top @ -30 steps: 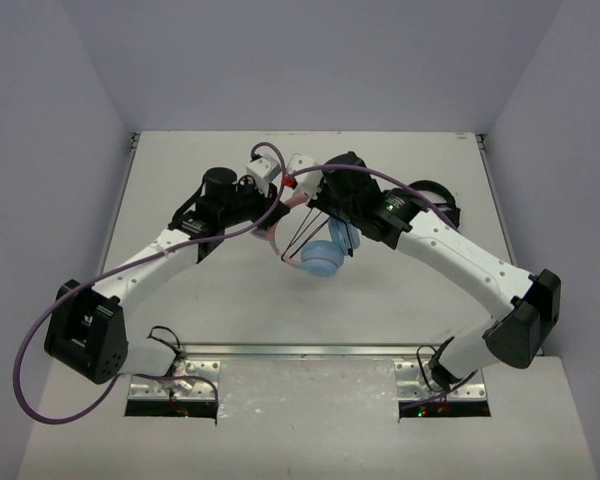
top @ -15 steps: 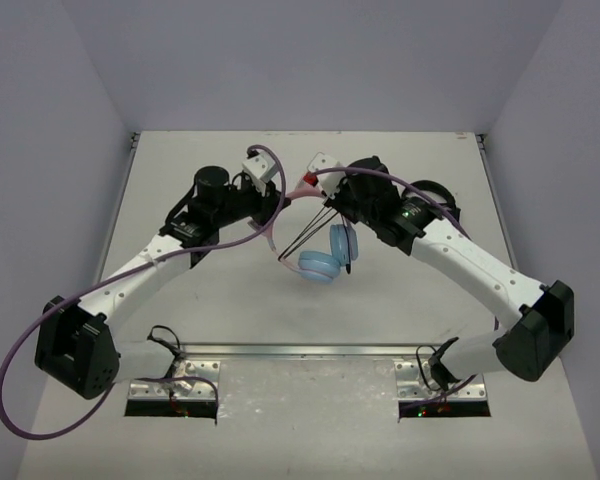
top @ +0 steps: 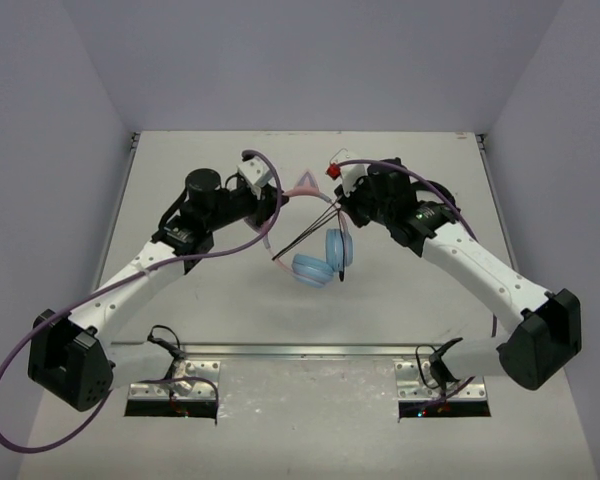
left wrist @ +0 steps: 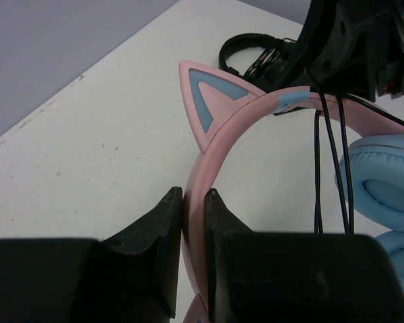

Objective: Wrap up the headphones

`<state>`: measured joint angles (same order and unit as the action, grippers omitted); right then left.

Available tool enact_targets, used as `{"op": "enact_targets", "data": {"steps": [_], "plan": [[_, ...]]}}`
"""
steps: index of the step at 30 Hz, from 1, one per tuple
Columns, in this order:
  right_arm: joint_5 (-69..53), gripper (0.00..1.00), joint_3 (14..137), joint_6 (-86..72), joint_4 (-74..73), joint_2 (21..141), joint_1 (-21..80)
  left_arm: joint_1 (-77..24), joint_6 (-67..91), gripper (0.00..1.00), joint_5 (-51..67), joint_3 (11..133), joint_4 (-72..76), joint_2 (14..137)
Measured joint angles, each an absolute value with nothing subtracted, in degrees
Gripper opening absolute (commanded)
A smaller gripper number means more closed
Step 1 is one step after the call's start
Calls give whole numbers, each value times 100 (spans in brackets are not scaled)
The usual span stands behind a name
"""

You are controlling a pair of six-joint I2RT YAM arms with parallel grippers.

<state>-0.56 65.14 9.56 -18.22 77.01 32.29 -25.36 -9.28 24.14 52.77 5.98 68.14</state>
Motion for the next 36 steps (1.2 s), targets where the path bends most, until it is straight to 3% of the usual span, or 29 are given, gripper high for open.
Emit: {"op": "enact_targets", "data": {"steps": [22,31,32,33,36], "plan": [[-1090,51,5002,-600,-888,7577,2115,-2388,-878,0,3559,5811,3,7559],[-884,54,4665,-1181,-980,7852,1603,-2335,-902,0,3881,6292,-252,8023],[-843,63,4663,-1221,-1015,7852,1581,-2331,-928,0,3889,6351,-329,8084],[-683,87,4670,-1337,-1085,7846,1535,-2327,-963,0,3896,6403,-375,8147],[-259,96,4858,-1481,-1444,7828,1468,-2316,-1070,0,3940,6530,-541,8342]]}}
